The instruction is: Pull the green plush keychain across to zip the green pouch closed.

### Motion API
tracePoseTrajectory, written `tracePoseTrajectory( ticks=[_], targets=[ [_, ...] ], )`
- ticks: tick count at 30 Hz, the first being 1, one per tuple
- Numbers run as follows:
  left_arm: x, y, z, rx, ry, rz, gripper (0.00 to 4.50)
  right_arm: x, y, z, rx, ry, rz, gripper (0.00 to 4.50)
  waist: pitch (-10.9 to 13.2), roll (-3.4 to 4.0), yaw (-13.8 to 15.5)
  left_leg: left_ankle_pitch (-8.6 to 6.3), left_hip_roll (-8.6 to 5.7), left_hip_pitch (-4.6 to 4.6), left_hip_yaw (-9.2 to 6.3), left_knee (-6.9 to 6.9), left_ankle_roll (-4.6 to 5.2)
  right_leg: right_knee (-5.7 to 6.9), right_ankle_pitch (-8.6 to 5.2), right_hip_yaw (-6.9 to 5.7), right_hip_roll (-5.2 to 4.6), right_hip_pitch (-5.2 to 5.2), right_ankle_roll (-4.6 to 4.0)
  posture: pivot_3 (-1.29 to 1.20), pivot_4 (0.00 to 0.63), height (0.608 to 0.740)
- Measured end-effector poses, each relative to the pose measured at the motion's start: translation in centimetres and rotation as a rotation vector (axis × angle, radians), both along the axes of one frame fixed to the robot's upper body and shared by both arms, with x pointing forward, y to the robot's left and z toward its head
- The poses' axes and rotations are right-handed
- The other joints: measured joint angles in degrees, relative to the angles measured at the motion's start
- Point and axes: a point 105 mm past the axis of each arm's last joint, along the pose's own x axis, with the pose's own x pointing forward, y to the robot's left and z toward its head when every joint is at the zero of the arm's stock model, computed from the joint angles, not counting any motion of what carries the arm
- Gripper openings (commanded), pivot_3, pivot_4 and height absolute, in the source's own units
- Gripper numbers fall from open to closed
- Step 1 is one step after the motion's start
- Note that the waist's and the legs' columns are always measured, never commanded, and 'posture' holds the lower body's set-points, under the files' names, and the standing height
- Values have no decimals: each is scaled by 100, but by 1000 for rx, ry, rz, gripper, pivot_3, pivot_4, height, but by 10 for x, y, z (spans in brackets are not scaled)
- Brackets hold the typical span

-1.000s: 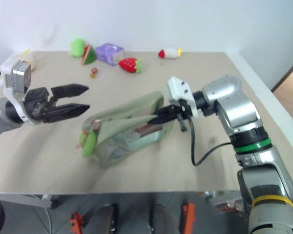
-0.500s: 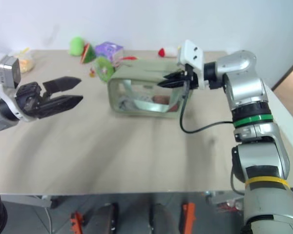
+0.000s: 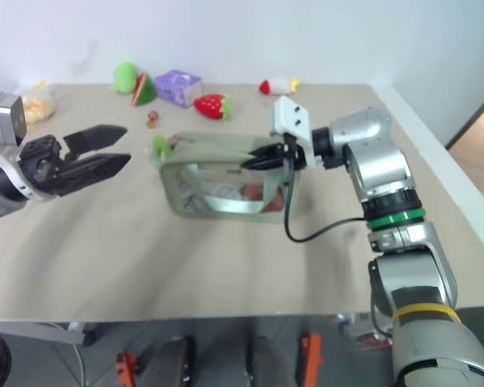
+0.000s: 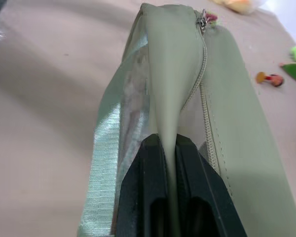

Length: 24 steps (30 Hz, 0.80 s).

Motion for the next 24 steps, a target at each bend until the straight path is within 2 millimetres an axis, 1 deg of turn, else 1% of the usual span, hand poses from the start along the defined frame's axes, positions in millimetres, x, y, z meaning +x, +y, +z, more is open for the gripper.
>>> tracePoseTrajectory(
  ticks=[1, 3, 5, 6, 9, 11, 15, 17, 18, 20, 24],
  targets=[
    [0, 0, -1, 0, 4, 4, 4500, -3, 1, 0, 2, 13, 13, 1610, 0, 0, 0, 0, 3, 0, 2, 0, 0, 3, 1, 2, 3, -2, -1, 0, 150, 740],
    [1, 1, -1, -1, 6, 12, 4500, -6, 4, 2, 8, 25, 32, 2278, 0, 0, 0, 0, 6, 0, 2, 1, 0, 5, 1, 4, 7, -3, -3, 0, 150, 740],
    [1, 1, -1, -2, 6, 12, 4500, -7, 4, 2, 10, 27, 31, 2904, 0, 0, 0, 0, 6, 1, 3, 1, 0, 6, 1, 5, 8, -4, -4, 0, 150, 740],
    [1, 1, -1, -2, 7, 12, 4500, -6, 4, 2, 11, 26, 27, 3308, 0, 0, 1, 0, 6, 0, 5, 1, 0, 6, 0, 7, 8, -5, -7, 0, 150, 740],
    [1, 1, -1, -2, 7, 12, 4500, -6, -1, 7, 45, 36, 14, 3308, 0, 0, 4, 0, 6, -2, 14, 1, 0, 6, 1, 17, 7, -9, -3, 0, 150, 740],
    [2, 1, -2, -3, 10, 13, 4500, -6, -9, 17, 96, 57, 0, 3308, 0, 0, 4, 0, 6, -3, 23, 1, 0, 5, 4, 27, 7, -14, 3, 0, 150, 740],
    [3, 5, -5, -8, 28, 23, 4500, -12, -34, 46, 179, 46, -33, 3308, 0, -1, 11, 0, 5, -5, 28, 0, 0, 4, 3, 32, 6, -16, 7, 0, 150, 740],
    [4, 6, -6, -2, 34, 27, 4500, -15, -48, 49, 171, 35, -63, 3308, -1, -2, 16, -1, 5, -5, 29, -1, 0, 4, 0, 33, 6, -17, 2, 0, 150, 740],
    [3, 6, -6, 3, 36, 28, 4500, -17, -59, 47, 160, 35, -97, 3308, -2, -3, 20, -1, 5, -4, 29, 0, -1, 4, -6, 33, 6, -16, -5, 0, 150, 740],
    [3, 6, -6, 6, 37, 27, 4500, -18, -77, 35, 142, 64, -162, 3308, -2, -3, 18, -1, 4, -3, 37, 0, -1, 4, -11, 43, 5, -18, -14, 0, 150, 740],
    [4, 0, -9, 26, 47, 5, 4500, -17, -101, 4, 91, 124, -273, 3308, -1, -3, -2, -1, 5, 1, 51, 5, 0, 5, -1, 57, 6, -22, -13, 0, 150, 740]
  ],
)
